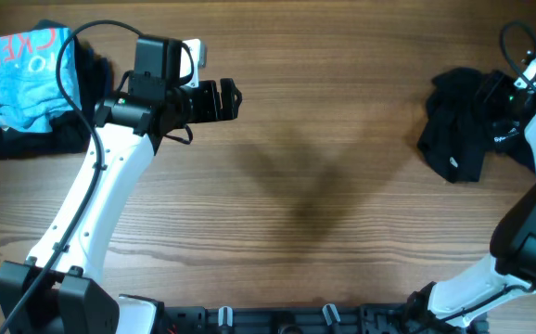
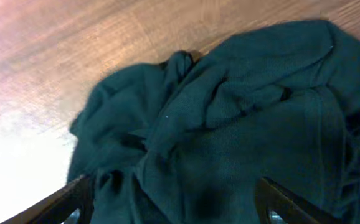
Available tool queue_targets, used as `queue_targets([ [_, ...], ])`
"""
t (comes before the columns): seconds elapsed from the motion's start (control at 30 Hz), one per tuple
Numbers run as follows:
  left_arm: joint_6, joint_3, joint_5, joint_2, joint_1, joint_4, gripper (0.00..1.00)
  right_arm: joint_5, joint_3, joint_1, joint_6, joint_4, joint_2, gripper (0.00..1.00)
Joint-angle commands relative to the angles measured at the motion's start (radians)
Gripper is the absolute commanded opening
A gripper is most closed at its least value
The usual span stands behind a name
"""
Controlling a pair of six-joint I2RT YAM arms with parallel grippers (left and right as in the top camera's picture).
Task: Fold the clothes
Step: 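Reach the right gripper toward the black garment on the right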
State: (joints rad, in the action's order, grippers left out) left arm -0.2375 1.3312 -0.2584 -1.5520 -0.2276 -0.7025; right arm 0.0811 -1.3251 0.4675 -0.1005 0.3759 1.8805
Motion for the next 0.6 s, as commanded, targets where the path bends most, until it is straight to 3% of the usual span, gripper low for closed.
queue_targets([
  [0.0,0.014,0.019,0.014,-0.006,-0.006,0.003,1.0,-0.022,-0.023,0.002,0.033,-0.005,0.066,0.76],
  [0.17,0.014,0.019,0.017,-0.024,-0.006,0.003,1.0,-0.022,-0.023,0.002,0.033,-0.004,0.126,0.53],
  [0.3,0.014,0.019,0.017,-0.042,-0.006,0.004,0.99,-0.022,-0.023,0.002,0.019,0.006,0.134,0.1],
  [0.43,0.013,0.019,0.017,-0.047,-0.006,0.019,0.95,-0.021,-0.023,0.001,-0.008,0.016,0.105,0.04],
  [0.57,0.013,0.019,0.016,-0.047,-0.006,0.051,0.8,0.028,-0.03,0.0,-0.007,0.042,0.039,0.04],
])
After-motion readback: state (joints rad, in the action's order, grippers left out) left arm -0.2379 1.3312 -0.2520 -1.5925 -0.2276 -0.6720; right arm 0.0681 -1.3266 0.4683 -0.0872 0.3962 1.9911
